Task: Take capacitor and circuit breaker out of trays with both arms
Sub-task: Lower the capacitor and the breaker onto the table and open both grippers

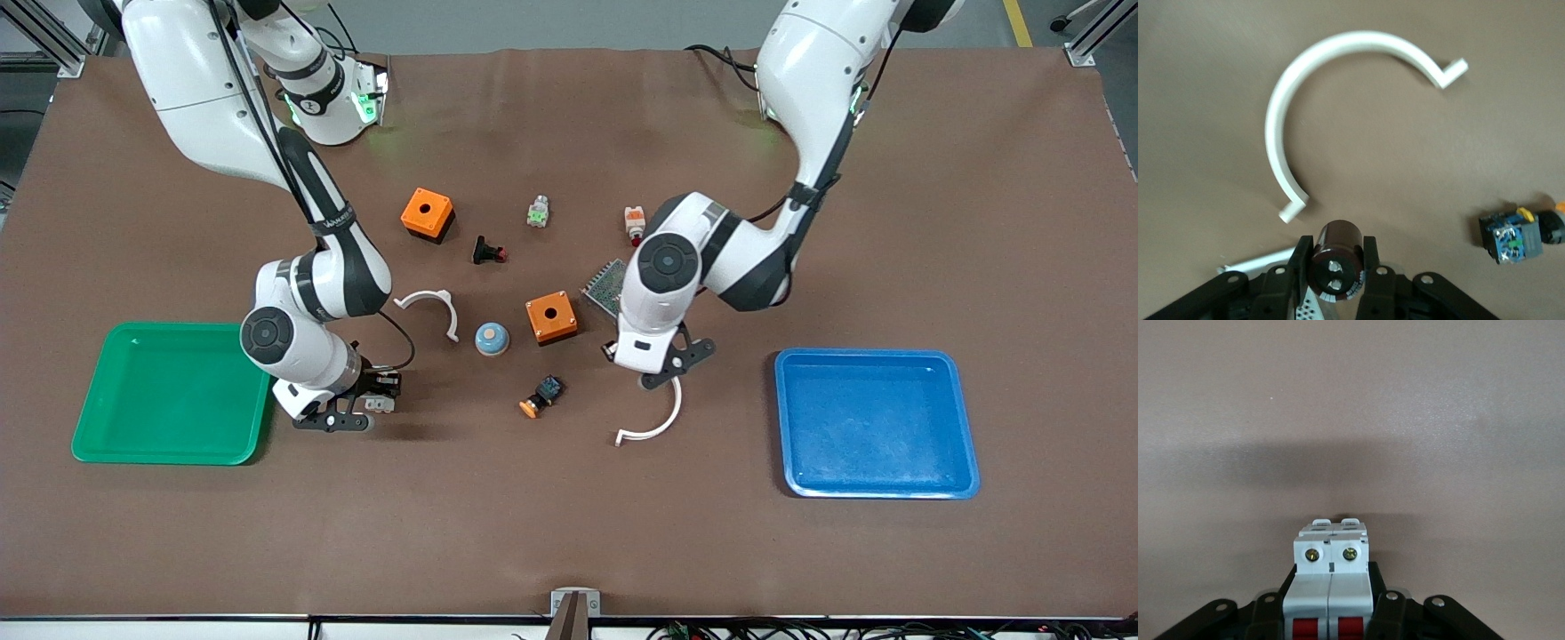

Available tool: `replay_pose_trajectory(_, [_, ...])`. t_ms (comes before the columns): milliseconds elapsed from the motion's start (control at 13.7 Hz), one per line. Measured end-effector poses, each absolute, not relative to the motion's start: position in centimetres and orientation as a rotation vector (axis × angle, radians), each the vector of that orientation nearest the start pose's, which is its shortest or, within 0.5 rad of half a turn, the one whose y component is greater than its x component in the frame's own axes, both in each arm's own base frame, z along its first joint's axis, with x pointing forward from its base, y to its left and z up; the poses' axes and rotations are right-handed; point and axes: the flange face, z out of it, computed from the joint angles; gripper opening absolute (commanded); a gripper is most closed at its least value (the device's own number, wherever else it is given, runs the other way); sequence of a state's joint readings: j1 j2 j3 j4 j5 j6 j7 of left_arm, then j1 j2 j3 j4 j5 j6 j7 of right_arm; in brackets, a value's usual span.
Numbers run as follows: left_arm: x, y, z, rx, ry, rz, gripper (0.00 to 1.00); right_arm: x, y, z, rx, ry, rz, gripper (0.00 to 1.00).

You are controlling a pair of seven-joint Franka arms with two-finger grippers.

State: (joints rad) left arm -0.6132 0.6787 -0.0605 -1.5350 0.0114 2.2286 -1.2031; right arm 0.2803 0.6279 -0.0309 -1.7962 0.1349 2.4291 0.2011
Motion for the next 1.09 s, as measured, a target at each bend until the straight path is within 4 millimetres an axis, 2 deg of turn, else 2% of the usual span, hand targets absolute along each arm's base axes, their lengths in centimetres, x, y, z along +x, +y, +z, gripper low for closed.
replay_pose_trajectory(146, [55.1,-45.2,24.3,-3.075,-0.864,0.0,0.0,63.5,16.1,19.5,-3.072,0.086,0.0,0.02])
replay_pose_trajectory(292, [55.1,-45.8,22.9,-3.104,-0.892,-0.036,0.0,63.5,16.0,19.3,-3.072,0.105,-0.007,0.04])
replay_pose_trajectory(365, [55.3,-45.8,22.1,-3.117,-0.898,-0.053,0.01,63.5,16.0,19.2,-3.072,0.115,-0.006,0.22])
replay_pose_trajectory(438, [55.4,-45.8,21.3,-3.126,-0.901,-0.068,0.01,63.5,15.9,19.2,-3.073,0.121,-0.004,0.7])
replay_pose_trajectory(511, [55.5,-45.8,20.6,-3.128,-0.897,-0.076,0.03,63.5,15.8,19.1,-3.073,0.128,-0.003,0.99])
replay_pose_trajectory(584, [55.4,-45.8,20.0,-3.126,-0.889,-0.08,0.1,63.5,15.7,19.1,-3.074,0.137,-0.004,1.0])
replay_pose_trajectory(657, [55.4,-45.7,19.6,-3.123,-0.881,-0.084,0.34,63.5,15.7,19.1,-3.074,0.141,-0.003,1.0])
replay_pose_trajectory(730, [55.4,-45.7,19.4,-3.123,-0.876,-0.087,0.73,63.6,15.6,19.2,-3.076,0.144,0.001,1.0])
replay_pose_trajectory(803, [55.4,-45.7,19.5,-3.123,-0.873,-0.09,1.0,63.7,15.5,19.5,-3.078,0.146,0.017,1.0])
replay_pose_trajectory(949, [55.6,-45.6,19.6,-3.124,-0.872,-0.101,1.0,64.4,15.3,21.2,-3.086,0.146,0.1,1.0])
replay_pose_trajectory(1095, [56.4,-45.3,20.6,-3.126,-0.862,-0.15,1.0,66.0,14.5,26.0,-3.093,0.156,0.181,1.0])
